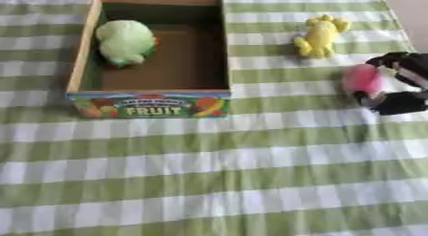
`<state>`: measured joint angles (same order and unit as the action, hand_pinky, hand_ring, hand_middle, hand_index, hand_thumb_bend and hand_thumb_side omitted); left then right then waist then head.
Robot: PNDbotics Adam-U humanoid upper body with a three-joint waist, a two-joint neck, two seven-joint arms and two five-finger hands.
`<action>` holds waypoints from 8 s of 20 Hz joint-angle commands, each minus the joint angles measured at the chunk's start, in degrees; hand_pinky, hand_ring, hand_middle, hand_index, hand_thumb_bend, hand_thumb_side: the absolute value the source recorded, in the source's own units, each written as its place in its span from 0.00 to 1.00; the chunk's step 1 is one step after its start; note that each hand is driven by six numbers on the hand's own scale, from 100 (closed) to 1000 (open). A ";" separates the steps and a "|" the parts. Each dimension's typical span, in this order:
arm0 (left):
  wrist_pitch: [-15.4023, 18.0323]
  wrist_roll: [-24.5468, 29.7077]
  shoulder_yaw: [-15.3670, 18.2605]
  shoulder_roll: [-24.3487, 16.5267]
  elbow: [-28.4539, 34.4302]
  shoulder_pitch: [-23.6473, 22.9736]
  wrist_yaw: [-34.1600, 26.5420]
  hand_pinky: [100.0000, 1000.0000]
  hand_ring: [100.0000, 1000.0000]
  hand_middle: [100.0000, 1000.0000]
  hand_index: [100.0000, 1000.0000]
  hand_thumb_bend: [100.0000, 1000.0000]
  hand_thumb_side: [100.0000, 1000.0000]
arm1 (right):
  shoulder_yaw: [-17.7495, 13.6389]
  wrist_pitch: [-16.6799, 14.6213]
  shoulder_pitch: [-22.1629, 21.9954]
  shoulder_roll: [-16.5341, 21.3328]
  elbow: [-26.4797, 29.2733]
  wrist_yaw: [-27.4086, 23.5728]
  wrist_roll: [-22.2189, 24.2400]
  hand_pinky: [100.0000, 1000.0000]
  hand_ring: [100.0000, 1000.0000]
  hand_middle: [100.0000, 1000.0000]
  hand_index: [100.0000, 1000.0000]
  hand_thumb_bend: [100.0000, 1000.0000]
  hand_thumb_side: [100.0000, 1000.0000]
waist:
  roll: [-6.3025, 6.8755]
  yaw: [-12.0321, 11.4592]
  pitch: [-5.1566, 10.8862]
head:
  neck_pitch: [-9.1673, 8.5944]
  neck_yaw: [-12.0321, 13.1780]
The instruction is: Pick up objects on the table and place them in the box.
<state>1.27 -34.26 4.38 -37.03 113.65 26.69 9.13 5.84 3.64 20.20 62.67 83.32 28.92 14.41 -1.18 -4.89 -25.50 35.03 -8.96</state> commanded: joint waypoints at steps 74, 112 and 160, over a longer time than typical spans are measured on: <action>0.35 1.82 -1.27 -0.47 0.94 2.86 -0.62 0.49 0.77 0.77 0.94 0.00 0.91 | 13.68 -4.67 43.60 -27.27 -5.11 3.03 7.42 0.82 0.79 0.56 0.66 0.00 0.29 | -2.17 -2.63 3.58 | -3.22 0.70; 0.00 1.84 -1.26 -0.24 0.94 2.67 -0.72 0.49 0.76 0.77 0.94 0.00 0.90 | 9.33 -13.18 46.58 -32.52 -14.83 14.69 14.17 0.89 0.90 0.84 0.99 0.23 0.82 | -1.23 -3.13 3.40 | -0.88 1.67; -1.02 -1.38 1.35 2.66 0.94 -2.66 -0.10 0.48 0.76 0.77 0.94 0.00 0.90 | -4.46 -2.90 13.70 -9.97 9.93 12.53 -4.12 0.87 0.91 0.84 0.92 0.00 0.84 | 4.55 -0.37 4.39 | -1.62 6.14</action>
<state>0.11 -35.48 5.11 -33.43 113.65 23.26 9.12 1.68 1.35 32.89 50.23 93.75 41.22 10.02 3.43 -5.26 -22.22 34.14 -2.68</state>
